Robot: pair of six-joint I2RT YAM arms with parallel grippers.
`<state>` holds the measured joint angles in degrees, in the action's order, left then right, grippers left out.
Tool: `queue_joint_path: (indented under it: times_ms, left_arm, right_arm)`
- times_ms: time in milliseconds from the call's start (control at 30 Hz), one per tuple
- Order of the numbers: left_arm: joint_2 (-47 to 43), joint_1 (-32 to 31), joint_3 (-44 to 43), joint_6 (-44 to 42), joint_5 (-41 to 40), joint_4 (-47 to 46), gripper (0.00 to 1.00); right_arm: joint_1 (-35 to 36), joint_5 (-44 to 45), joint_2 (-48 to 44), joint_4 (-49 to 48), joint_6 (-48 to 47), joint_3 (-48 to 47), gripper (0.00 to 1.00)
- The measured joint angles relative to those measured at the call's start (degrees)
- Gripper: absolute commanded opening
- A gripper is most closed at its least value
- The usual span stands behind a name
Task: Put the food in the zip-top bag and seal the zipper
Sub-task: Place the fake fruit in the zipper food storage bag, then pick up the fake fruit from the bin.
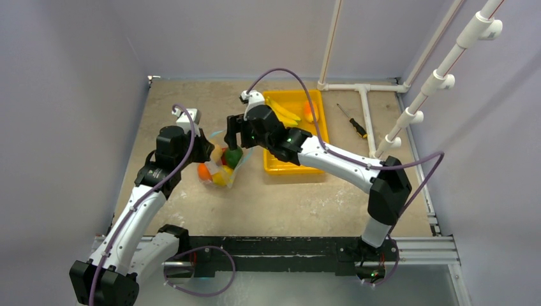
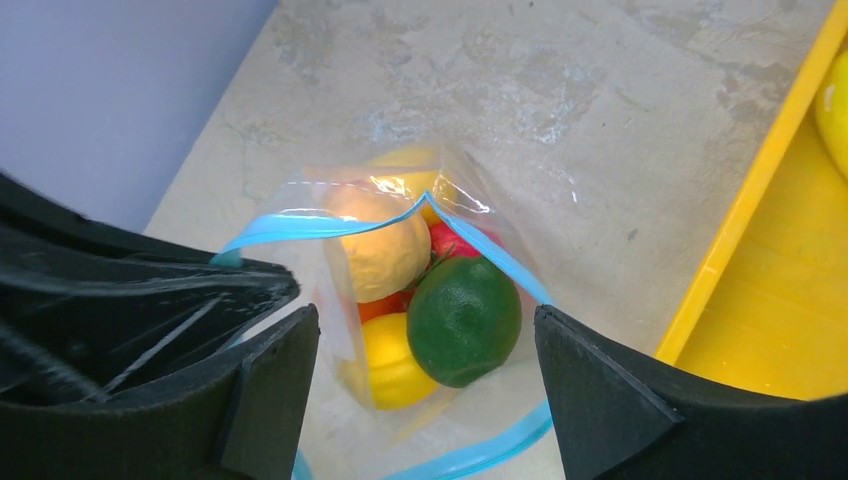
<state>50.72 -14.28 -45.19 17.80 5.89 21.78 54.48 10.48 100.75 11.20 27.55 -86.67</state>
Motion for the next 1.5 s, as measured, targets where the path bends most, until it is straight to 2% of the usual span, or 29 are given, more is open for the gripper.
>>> queue_joint_path:
  times_ms: [300,533,733,967,1233,1500]
  left_arm:
    - [0.0,0.0,0.0,0.0,0.1,0.0,0.00]
    - [0.0,0.0,0.0,0.0,0.3,0.0,0.00]
    - [0.0,0.0,0.0,0.0,0.5,0.0,0.00]
    - [0.0,0.0,0.0,0.0,0.8,-0.1,0.00]
    - [0.0,0.0,0.0,0.0,1.0,-0.2,0.00]
    - [0.0,-0.4,0.0,0.0,1.2,-0.4,0.00]
  right_arm:
    - [0.0,6.4,-9.2,1.9,0.3,-1.1,0.81]
    - [-1.3,13.3,-9.6,6.0,0.3,-2.1,0.81]
    - [-5.3,17.4,-8.7,9.1,-0.5,-2.2,0.81]
    - [-12.3,20.9,-5.2,10.3,-1.7,-2.1,0.81]
    - [-18.1,23.8,3.7,10.9,-3.0,-2.3,0.81]
    - [-22.8,26.3,12.1,11.9,-4.5,-8.0,0.81]
